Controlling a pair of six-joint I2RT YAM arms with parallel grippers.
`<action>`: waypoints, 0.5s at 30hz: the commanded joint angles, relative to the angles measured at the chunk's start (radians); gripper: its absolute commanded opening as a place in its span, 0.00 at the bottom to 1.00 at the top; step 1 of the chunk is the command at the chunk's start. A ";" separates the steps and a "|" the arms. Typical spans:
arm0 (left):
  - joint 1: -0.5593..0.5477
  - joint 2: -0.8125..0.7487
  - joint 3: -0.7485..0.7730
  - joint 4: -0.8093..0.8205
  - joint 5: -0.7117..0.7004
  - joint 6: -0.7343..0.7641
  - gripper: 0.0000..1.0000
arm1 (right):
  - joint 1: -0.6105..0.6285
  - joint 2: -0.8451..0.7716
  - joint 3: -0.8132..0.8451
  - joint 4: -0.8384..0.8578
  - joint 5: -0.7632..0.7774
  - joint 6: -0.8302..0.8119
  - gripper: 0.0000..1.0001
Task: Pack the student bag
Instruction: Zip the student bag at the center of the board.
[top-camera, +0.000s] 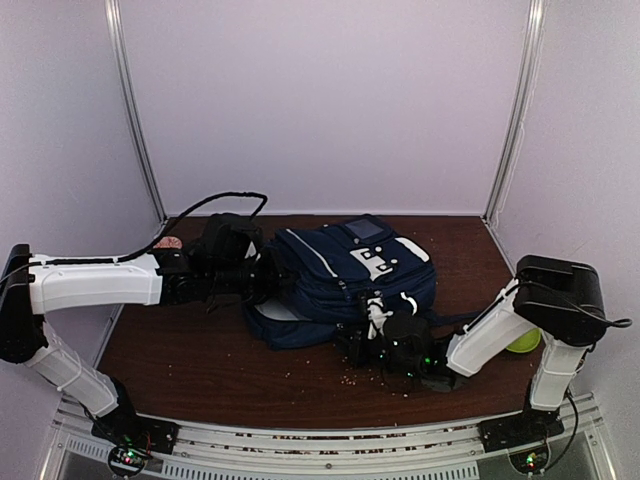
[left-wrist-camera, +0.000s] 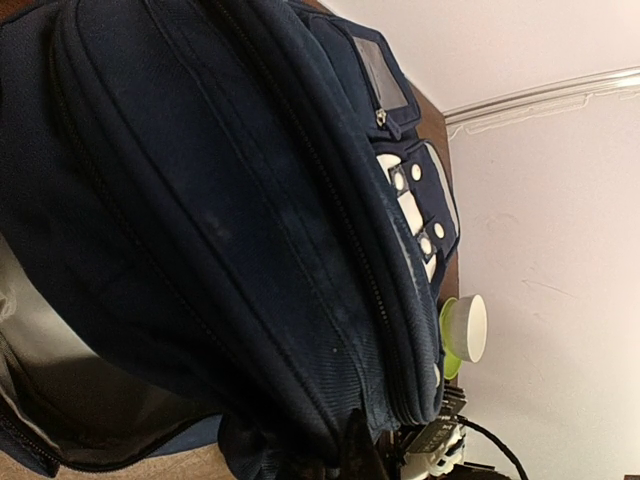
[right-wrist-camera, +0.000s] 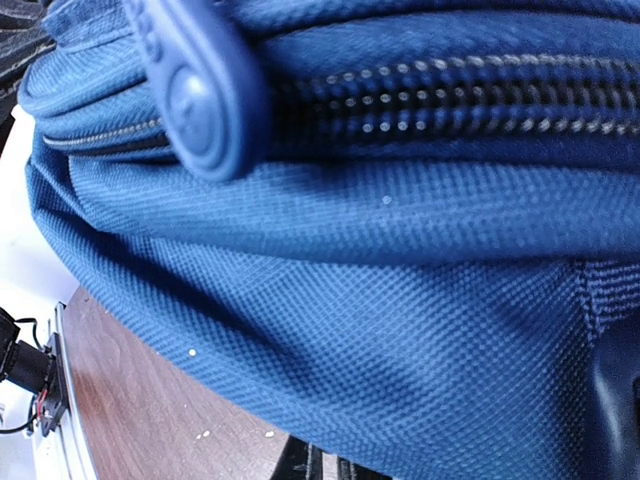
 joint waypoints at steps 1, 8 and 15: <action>-0.015 -0.056 0.055 0.083 0.005 0.019 0.00 | 0.009 -0.010 -0.033 0.034 0.004 -0.004 0.01; -0.016 -0.058 0.052 0.083 0.005 0.020 0.00 | 0.016 -0.033 -0.065 0.048 -0.029 -0.009 0.27; -0.015 -0.062 0.049 0.085 0.002 0.020 0.00 | -0.001 -0.038 -0.091 0.068 -0.010 0.009 0.34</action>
